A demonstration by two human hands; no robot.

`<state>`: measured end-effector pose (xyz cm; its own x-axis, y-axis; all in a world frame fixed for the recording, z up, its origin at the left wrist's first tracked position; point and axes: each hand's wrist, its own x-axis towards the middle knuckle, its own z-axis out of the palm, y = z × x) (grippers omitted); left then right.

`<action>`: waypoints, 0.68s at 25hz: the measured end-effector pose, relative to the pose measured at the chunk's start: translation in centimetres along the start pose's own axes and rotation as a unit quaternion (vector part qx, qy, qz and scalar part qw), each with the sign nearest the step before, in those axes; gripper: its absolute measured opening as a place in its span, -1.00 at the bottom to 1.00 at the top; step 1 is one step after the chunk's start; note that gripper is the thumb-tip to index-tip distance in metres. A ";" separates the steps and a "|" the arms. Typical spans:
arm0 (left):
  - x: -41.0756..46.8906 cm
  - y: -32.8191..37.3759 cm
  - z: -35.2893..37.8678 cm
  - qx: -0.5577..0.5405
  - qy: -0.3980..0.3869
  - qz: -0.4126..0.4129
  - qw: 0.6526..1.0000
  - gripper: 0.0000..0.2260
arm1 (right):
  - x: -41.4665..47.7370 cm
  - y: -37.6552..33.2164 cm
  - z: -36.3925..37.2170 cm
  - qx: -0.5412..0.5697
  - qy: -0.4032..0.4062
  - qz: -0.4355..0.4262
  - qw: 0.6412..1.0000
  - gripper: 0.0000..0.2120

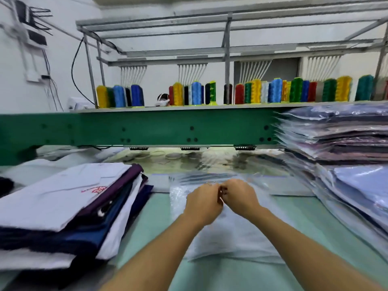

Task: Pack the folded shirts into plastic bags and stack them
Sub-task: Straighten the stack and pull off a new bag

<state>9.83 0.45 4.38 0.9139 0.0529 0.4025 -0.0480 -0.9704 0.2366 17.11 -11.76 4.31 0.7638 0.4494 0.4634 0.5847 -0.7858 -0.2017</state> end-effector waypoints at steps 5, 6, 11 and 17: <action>-2.4 -5.0 4.6 -0.024 -0.153 -0.080 0.985 -0.48 | -2.0 1.0 3.8 0.040 -0.067 0.032 0.996 -0.72; -2.4 -5.8 4.9 -0.045 -0.151 -0.086 0.984 -0.44 | -2.5 1.6 4.2 0.047 -0.075 0.048 0.995 -0.75; -1.0 -8.3 4.6 -0.147 -0.142 -0.100 0.974 -0.52 | -3.2 5.0 4.6 0.065 0.013 0.138 0.988 -0.93; -0.4 -8.8 6.3 -0.127 -0.015 -0.097 0.987 -0.80 | -3.2 7.1 4.2 0.131 -0.015 0.224 0.966 -0.78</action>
<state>12.38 7.47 -3.41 0.9272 0.2214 0.3020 0.0335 -0.8522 0.5221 20.00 -16.98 -2.24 0.9613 0.1045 0.2548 0.2400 -0.7718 -0.5889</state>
